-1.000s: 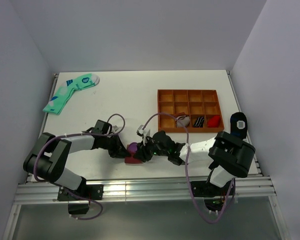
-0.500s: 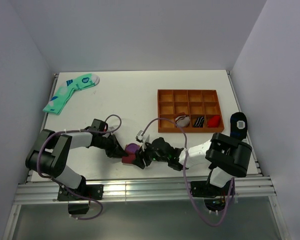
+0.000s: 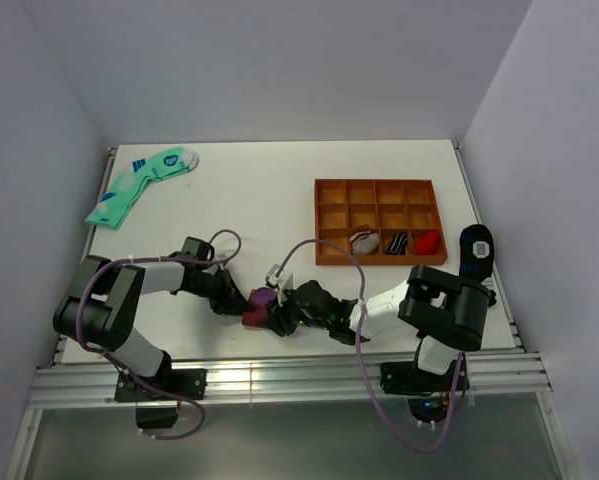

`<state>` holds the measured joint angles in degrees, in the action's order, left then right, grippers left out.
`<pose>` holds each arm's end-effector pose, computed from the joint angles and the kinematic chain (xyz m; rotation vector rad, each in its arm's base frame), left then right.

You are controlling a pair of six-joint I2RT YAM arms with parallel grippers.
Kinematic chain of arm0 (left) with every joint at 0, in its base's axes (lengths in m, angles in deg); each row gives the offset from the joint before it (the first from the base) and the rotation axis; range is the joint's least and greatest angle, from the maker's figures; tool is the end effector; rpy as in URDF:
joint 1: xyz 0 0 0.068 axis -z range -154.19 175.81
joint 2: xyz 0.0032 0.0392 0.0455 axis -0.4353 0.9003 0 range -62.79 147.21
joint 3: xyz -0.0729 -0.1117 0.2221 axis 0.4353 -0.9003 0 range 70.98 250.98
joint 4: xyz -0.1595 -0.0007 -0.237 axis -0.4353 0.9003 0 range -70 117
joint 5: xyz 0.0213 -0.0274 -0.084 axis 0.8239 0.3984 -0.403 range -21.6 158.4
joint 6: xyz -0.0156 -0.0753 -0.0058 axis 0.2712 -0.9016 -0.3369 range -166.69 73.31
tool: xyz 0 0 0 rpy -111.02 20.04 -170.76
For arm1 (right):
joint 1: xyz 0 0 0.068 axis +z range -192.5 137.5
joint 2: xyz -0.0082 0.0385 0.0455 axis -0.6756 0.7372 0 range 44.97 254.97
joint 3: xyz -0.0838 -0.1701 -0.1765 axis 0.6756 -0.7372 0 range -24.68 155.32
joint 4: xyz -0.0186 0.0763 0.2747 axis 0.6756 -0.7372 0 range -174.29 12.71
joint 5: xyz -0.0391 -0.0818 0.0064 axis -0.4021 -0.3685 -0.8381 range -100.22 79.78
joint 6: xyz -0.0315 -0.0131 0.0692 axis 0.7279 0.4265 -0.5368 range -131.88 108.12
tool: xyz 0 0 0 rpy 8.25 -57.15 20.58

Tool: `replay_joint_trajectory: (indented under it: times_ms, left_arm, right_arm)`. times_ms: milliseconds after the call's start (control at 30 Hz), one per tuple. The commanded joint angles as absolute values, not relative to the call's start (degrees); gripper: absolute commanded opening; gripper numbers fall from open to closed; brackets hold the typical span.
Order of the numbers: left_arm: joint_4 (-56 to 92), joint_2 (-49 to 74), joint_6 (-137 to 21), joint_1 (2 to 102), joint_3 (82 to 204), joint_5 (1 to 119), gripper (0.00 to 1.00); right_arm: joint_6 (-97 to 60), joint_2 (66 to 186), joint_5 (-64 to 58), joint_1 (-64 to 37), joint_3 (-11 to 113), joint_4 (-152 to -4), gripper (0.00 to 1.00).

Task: Roll the socks
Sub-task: Roll the sock at the center of the board.

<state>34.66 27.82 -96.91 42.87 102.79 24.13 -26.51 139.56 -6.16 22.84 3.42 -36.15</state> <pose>0.2241 -0.1168 0.0469 0.6212 -2.6495 1.1387 0.1330 0.3010 0.0785 -0.9624 1.9188 0.9309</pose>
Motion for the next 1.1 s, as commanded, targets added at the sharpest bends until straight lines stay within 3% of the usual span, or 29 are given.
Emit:
replay_joint_trajectory:
  times_ms: [0,33,167,333,500,767,933,1067]
  left_arm:
    - [34.08,29.58,-95.20,42.59,100.96,32.01,0.00]
    - [33.45,29.50,-95.56,42.59,100.52,31.92,0.00]
    - [30.20,28.97,-97.14,42.59,98.58,31.57,0.00]
    - [25.72,23.88,-100.57,42.68,95.33,32.97,0.05]
    - [25.37,13.09,-102.41,42.77,93.14,40.69,0.16]
    - [23.17,-1.42,-104.26,43.56,89.79,52.30,0.24]
    - [17.38,-9.43,-105.93,49.00,86.72,60.39,0.29]
    - [16.84,-14.96,-106.63,58.38,86.10,74.25,0.34]
  right_arm:
    - [-27.61,143.14,-6.01,23.33,4.94,-39.58,0.36]
    - [-28.30,144.28,-5.56,23.24,5.29,-39.94,0.26]
    - [-31.56,146.04,-1.61,21.49,4.77,-37.48,0.16]
    - [-36.39,147.71,4.45,17.71,3.53,-37.21,0.12]
    - [-40.25,149.47,11.13,12.71,3.62,-40.46,0.09]
    - [-44.22,152.81,19.49,7.95,6.34,-50.30,0.06]
    - [-46.77,154.57,26.85,4.88,6.61,-52.42,0.02]
    - [-46.42,156.41,29.94,2.68,8.37,-57.15,0.00]
